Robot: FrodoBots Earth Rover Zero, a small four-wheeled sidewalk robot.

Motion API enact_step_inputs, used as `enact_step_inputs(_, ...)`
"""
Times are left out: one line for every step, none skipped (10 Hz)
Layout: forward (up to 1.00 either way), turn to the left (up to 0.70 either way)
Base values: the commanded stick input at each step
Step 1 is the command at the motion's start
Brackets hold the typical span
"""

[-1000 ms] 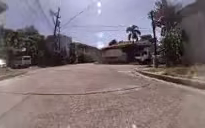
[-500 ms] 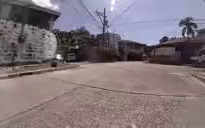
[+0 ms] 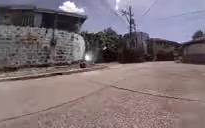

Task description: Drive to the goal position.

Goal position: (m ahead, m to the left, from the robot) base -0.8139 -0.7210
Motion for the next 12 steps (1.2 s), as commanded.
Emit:
enact_step_inputs(0.0,0.45)
enact_step_inputs(0.0,0.45)
enact_step_inputs(0.0,0.45)
enact_step_inputs(0.0,0.45)
enact_step_inputs(0.0,0.45)
enact_step_inputs(0.0,0.45)
enact_step_inputs(0.0,0.45)
enact_step_inputs(0.0,0.45)
enact_step_inputs(0.0,0.45)
enact_step_inputs(0.0,0.45)
enact_step_inputs(0.0,0.45)
enact_step_inputs(0.0,0.45)
